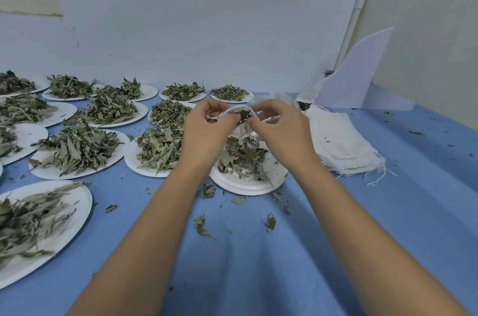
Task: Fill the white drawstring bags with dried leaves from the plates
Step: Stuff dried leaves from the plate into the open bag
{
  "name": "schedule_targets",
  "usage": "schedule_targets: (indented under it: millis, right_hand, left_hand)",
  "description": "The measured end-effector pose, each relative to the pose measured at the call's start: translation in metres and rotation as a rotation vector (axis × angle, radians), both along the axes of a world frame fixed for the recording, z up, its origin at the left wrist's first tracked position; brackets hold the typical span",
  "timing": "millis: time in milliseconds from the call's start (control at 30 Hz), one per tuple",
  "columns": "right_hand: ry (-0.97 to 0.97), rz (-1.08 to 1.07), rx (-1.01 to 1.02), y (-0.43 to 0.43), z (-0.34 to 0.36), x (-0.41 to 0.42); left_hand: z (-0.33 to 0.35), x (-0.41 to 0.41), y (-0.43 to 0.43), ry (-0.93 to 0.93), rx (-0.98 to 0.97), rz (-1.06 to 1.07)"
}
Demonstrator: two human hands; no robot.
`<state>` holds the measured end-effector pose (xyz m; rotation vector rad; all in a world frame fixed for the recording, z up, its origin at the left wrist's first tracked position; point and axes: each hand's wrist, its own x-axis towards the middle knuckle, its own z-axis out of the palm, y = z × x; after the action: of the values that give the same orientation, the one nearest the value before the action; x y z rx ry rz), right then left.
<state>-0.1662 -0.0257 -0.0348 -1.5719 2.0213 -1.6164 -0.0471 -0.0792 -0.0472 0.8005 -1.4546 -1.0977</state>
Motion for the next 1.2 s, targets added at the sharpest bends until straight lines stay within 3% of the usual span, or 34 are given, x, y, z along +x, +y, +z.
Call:
schedule_targets:
  millis: [167,400,533,600,700,767,900,967,1033,1200]
  right_hand:
    - [-0.04,0.079,-0.081,-0.002,-0.001,0.011]
    - [-0.055,0.199,-0.042,-0.002,-0.002,0.014]
    - [-0.059,0.111,-0.05,-0.005,-0.007,0.009]
    - [-0.16,0.119,-0.032,-0.006,-0.008,0.006]
    - [-0.425,0.22,-0.023,-0.005,-0.006,0.0]
    - [-0.33,0.198,0.082,-0.004,-0.006,-0.008]
    - [0.061,0.267,0.612,0.001,-0.007,-0.02]
    - [0.245,0.302,0.783,0.004,-0.007,-0.021]
    - [0.379,0.307,0.835,0.004,-0.007,-0.024]
    - [0.343,0.279,0.786,0.002,-0.011,-0.03]
  left_hand:
    - [-0.004,-0.005,0.003,-0.115,-0.091,0.064]
    - [-0.008,-0.003,-0.006,-0.134,-0.03,0.292]
    - [-0.005,-0.002,-0.004,-0.107,0.049,0.154]
    - [-0.003,-0.003,-0.003,-0.06,0.121,0.043]
    - [-0.003,-0.002,-0.003,-0.037,0.102,0.104]
    - [-0.003,0.0,-0.005,0.012,0.073,0.184]
    - [-0.002,0.001,-0.008,0.089,0.074,0.232]
    - [-0.003,0.0,-0.008,0.089,0.068,0.232]
    - [-0.003,-0.001,-0.008,0.089,0.067,0.233]
    - [-0.005,-0.001,-0.008,0.098,0.078,0.221]
